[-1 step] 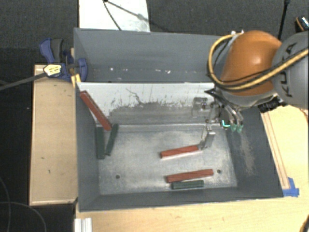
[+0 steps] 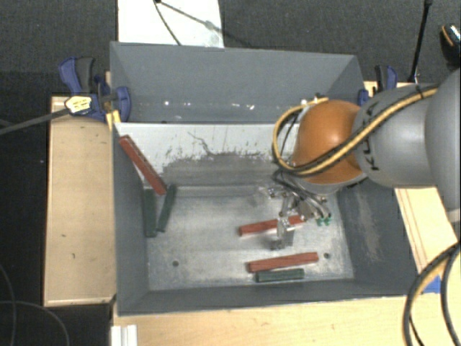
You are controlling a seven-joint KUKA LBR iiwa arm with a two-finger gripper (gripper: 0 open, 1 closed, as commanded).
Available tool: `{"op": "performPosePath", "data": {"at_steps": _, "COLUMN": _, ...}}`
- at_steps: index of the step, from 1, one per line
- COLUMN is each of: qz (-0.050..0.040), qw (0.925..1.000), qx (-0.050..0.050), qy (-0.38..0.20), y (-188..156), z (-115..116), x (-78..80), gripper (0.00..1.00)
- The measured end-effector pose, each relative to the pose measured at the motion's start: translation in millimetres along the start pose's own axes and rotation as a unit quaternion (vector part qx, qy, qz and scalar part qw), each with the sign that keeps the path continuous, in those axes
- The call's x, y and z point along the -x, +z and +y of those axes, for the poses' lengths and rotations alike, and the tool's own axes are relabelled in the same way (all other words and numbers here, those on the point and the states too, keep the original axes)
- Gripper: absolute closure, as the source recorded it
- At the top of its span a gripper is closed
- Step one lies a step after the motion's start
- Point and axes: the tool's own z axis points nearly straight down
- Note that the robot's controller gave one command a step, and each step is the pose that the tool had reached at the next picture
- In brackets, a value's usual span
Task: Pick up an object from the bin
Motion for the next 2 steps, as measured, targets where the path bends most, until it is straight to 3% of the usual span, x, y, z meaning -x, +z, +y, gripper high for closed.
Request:
{"op": "performPosePath", "data": {"at_steps": 1, "qz": -0.0032, "qw": 1.0000, "qx": -0.001, "qy": 0.001, "y": -4, "z": -1, "x": 1.7, "gripper": 1.00}}
{"op": "performPosePath", "data": {"at_steps": 2, "qz": -0.0080, "qw": 0.9998, "qx": -0.002, "qy": -0.021, "y": -141, "z": -1, "x": 18.4, "gripper": 1.00}}
